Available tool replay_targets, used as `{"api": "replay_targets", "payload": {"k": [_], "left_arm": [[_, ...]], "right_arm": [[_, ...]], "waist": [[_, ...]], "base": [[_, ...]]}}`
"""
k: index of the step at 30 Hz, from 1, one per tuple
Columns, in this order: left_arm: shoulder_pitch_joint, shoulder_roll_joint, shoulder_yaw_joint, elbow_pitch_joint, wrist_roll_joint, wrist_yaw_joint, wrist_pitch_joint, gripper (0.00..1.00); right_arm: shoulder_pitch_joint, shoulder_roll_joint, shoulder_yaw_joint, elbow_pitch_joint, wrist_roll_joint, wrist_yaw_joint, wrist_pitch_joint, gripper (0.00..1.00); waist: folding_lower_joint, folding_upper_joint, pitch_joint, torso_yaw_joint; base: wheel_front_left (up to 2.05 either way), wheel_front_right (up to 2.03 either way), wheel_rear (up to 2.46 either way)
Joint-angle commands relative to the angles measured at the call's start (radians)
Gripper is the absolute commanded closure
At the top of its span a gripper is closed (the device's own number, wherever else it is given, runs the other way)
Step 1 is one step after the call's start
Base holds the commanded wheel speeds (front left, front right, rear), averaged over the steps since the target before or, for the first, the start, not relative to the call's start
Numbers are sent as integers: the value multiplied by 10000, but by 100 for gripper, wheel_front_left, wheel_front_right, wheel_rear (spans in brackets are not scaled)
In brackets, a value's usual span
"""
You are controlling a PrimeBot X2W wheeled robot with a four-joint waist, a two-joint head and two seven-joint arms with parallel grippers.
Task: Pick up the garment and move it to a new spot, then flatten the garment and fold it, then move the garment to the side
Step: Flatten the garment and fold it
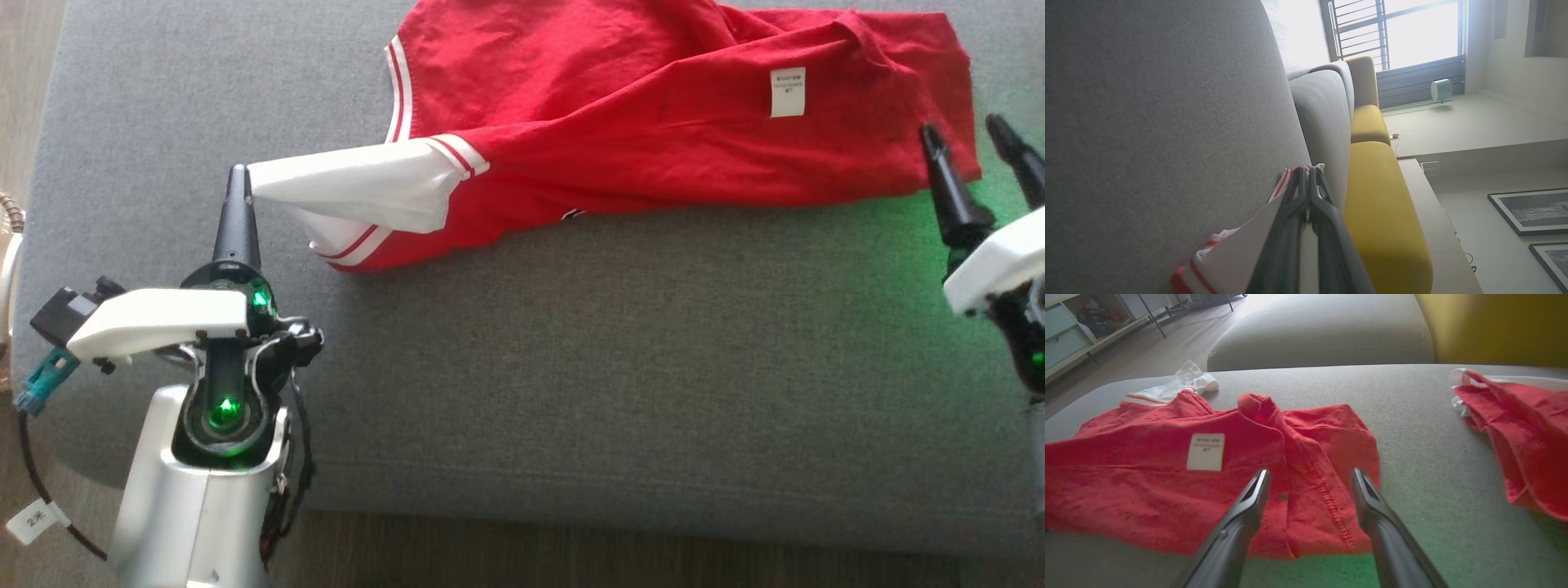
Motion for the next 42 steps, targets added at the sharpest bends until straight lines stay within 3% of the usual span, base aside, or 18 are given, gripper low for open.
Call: {"api": "replay_targets", "payload": {"k": [1, 8, 20, 21, 25, 27, 28, 29, 30, 42], "left_arm": [[-189, 245, 351, -301, -6, -82, -25, 100], [-228, 228, 256, -250, -18, -104, -3, 100], [-352, 172, -42, -51, -132, -208, -90, 100], [-350, 168, -63, -24, -152, -224, -106, 100], [-367, 156, -123, 66, -216, -272, -150, 100], [-396, 153, -135, 106, -240, -284, -164, 100], [-413, 152, -136, 123, -252, -290, -167, 100], [-431, 151, -136, 139, -262, -296, -168, 100], [-448, 150, -136, 157, -267, -302, -169, 100], [-585, 442, 57, 62, -224, -316, -132, 100]], "right_arm": [[217, -12, 52, -890, -34, -4, 244, 0], [335, 365, 302, -1632, -346, -4, 895, 0], [-1189, 140, 455, 123, -876, -4, 1384, 0], [-1260, 132, 489, 233, -869, -4, 1404, 6], [-1463, 134, 633, 602, -739, -4, 1532, 48], [-1522, 126, 715, 730, -703, -4, 1553, 64], [-1547, 128, 757, 776, -679, -4, 1550, 75], [-1570, 124, 798, 813, -657, -4, 1538, 92], [-1590, 122, 842, 837, -629, -4, 1515, 100], [-1697, 34, 568, -169, 440, -4, 1295, 100]], "waist": [[1, 0, 24, 13], [1, 0, 121, 123], [1, 0, 213, 519], [1, 0, 210, 538], [1, 0, 200, 570], [1, 0, 202, 565], [1, 0, 205, 555], [1, 0, 207, 545], [1, 0, 207, 533], [1, 0, -452, 81]], "base": [[0, 0, 0], [0, 0, 0], [0, 0, 0], [0, 0, 0], [0, 0, 0], [0, 0, 0], [0, 0, 0], [0, 0, 0], [0, 0, 0], [0, 0, 0]]}}
